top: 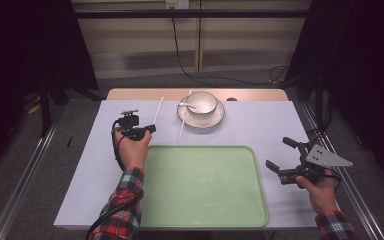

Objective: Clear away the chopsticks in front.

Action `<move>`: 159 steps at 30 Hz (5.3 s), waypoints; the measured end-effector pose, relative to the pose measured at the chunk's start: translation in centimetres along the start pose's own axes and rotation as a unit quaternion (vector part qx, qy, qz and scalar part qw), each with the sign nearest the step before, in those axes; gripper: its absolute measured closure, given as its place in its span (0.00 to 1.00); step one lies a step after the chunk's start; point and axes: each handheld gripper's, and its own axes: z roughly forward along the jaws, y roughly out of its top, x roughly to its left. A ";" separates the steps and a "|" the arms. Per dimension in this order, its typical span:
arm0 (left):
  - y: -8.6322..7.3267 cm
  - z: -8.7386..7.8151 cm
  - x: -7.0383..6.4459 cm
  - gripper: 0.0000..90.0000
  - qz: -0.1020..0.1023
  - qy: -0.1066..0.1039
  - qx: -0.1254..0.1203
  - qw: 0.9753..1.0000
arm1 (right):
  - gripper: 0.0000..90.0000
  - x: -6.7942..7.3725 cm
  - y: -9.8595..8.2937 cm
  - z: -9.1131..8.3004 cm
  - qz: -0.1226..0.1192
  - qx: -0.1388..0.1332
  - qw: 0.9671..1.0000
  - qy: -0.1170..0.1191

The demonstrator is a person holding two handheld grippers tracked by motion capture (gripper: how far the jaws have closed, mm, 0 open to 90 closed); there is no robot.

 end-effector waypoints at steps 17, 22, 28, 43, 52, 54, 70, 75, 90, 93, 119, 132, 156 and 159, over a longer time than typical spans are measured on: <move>-2.8 -3.5 -0.4 0.95 -0.019 0.028 -0.008 0.999 | 0.02 0.0 -0.1 0.2 -0.001 0.001 1.000 0.000; -4.0 -4.0 -0.3 0.95 -0.035 0.028 -0.009 0.999 | 0.02 0.0 -0.1 0.0 -0.001 0.000 1.000 0.002; -5.2 -5.1 -0.8 0.95 -0.050 0.024 -0.025 0.998 | 0.02 0.0 0.0 -0.1 0.001 -0.001 1.000 0.000; -8.4 -7.2 -1.4 0.95 -0.039 0.041 -0.033 0.998 | 0.02 0.1 0.0 -0.1 -0.001 -0.002 1.000 -0.001; -10.4 -8.2 -1.7 0.95 -0.050 0.051 -0.037 0.997 | 0.02 0.1 0.1 0.1 -0.001 -0.003 1.000 -0.001; -10.6 -8.4 -1.8 0.95 -0.048 0.057 -0.036 0.997 | 0.02 0.1 0.1 0.1 -0.001 -0.003 1.000 -0.001; -13.0 -9.3 -2.5 0.95 -0.056 0.068 -0.025 0.996 | 0.02 0.0 0.2 0.3 -0.005 -0.007 1.000 0.004; -13.5 -9.2 -2.6 0.95 -0.058 0.076 -0.023 0.995 | 0.02 0.0 0.2 0.3 -0.003 -0.004 1.000 0.005; -13.8 -9.1 -2.7 0.95 -0.046 0.095 -0.007 0.994 | 0.02 0.0 0.2 0.2 -0.004 -0.004 1.000 0.002; -13.9 -8.9 -2.7 0.95 -0.048 0.096 -0.005 0.994 | 0.02 0.0 0.2 0.2 -0.006 -0.004 1.000 0.002; -14.1 -8.9 -3.3 0.95 -0.030 0.108 0.019 0.994 | 0.02 0.1 0.2 0.1 -0.005 -0.006 1.000 0.003; -14.4 -8.4 -3.7 0.95 -0.019 0.119 0.035 0.992 | 0.02 0.1 0.2 0.2 -0.006 -0.007 1.000 0.004; -14.5 -8.2 -3.7 0.93 -0.014 0.119 0.033 0.992 | 0.02 0.1 0.3 0.2 -0.005 -0.006 1.000 0.005; -14.5 -8.1 -3.8 0.94 -0.019 0.118 0.029 0.992 | 0.02 0.1 0.2 0.2 -0.005 -0.005 1.000 0.005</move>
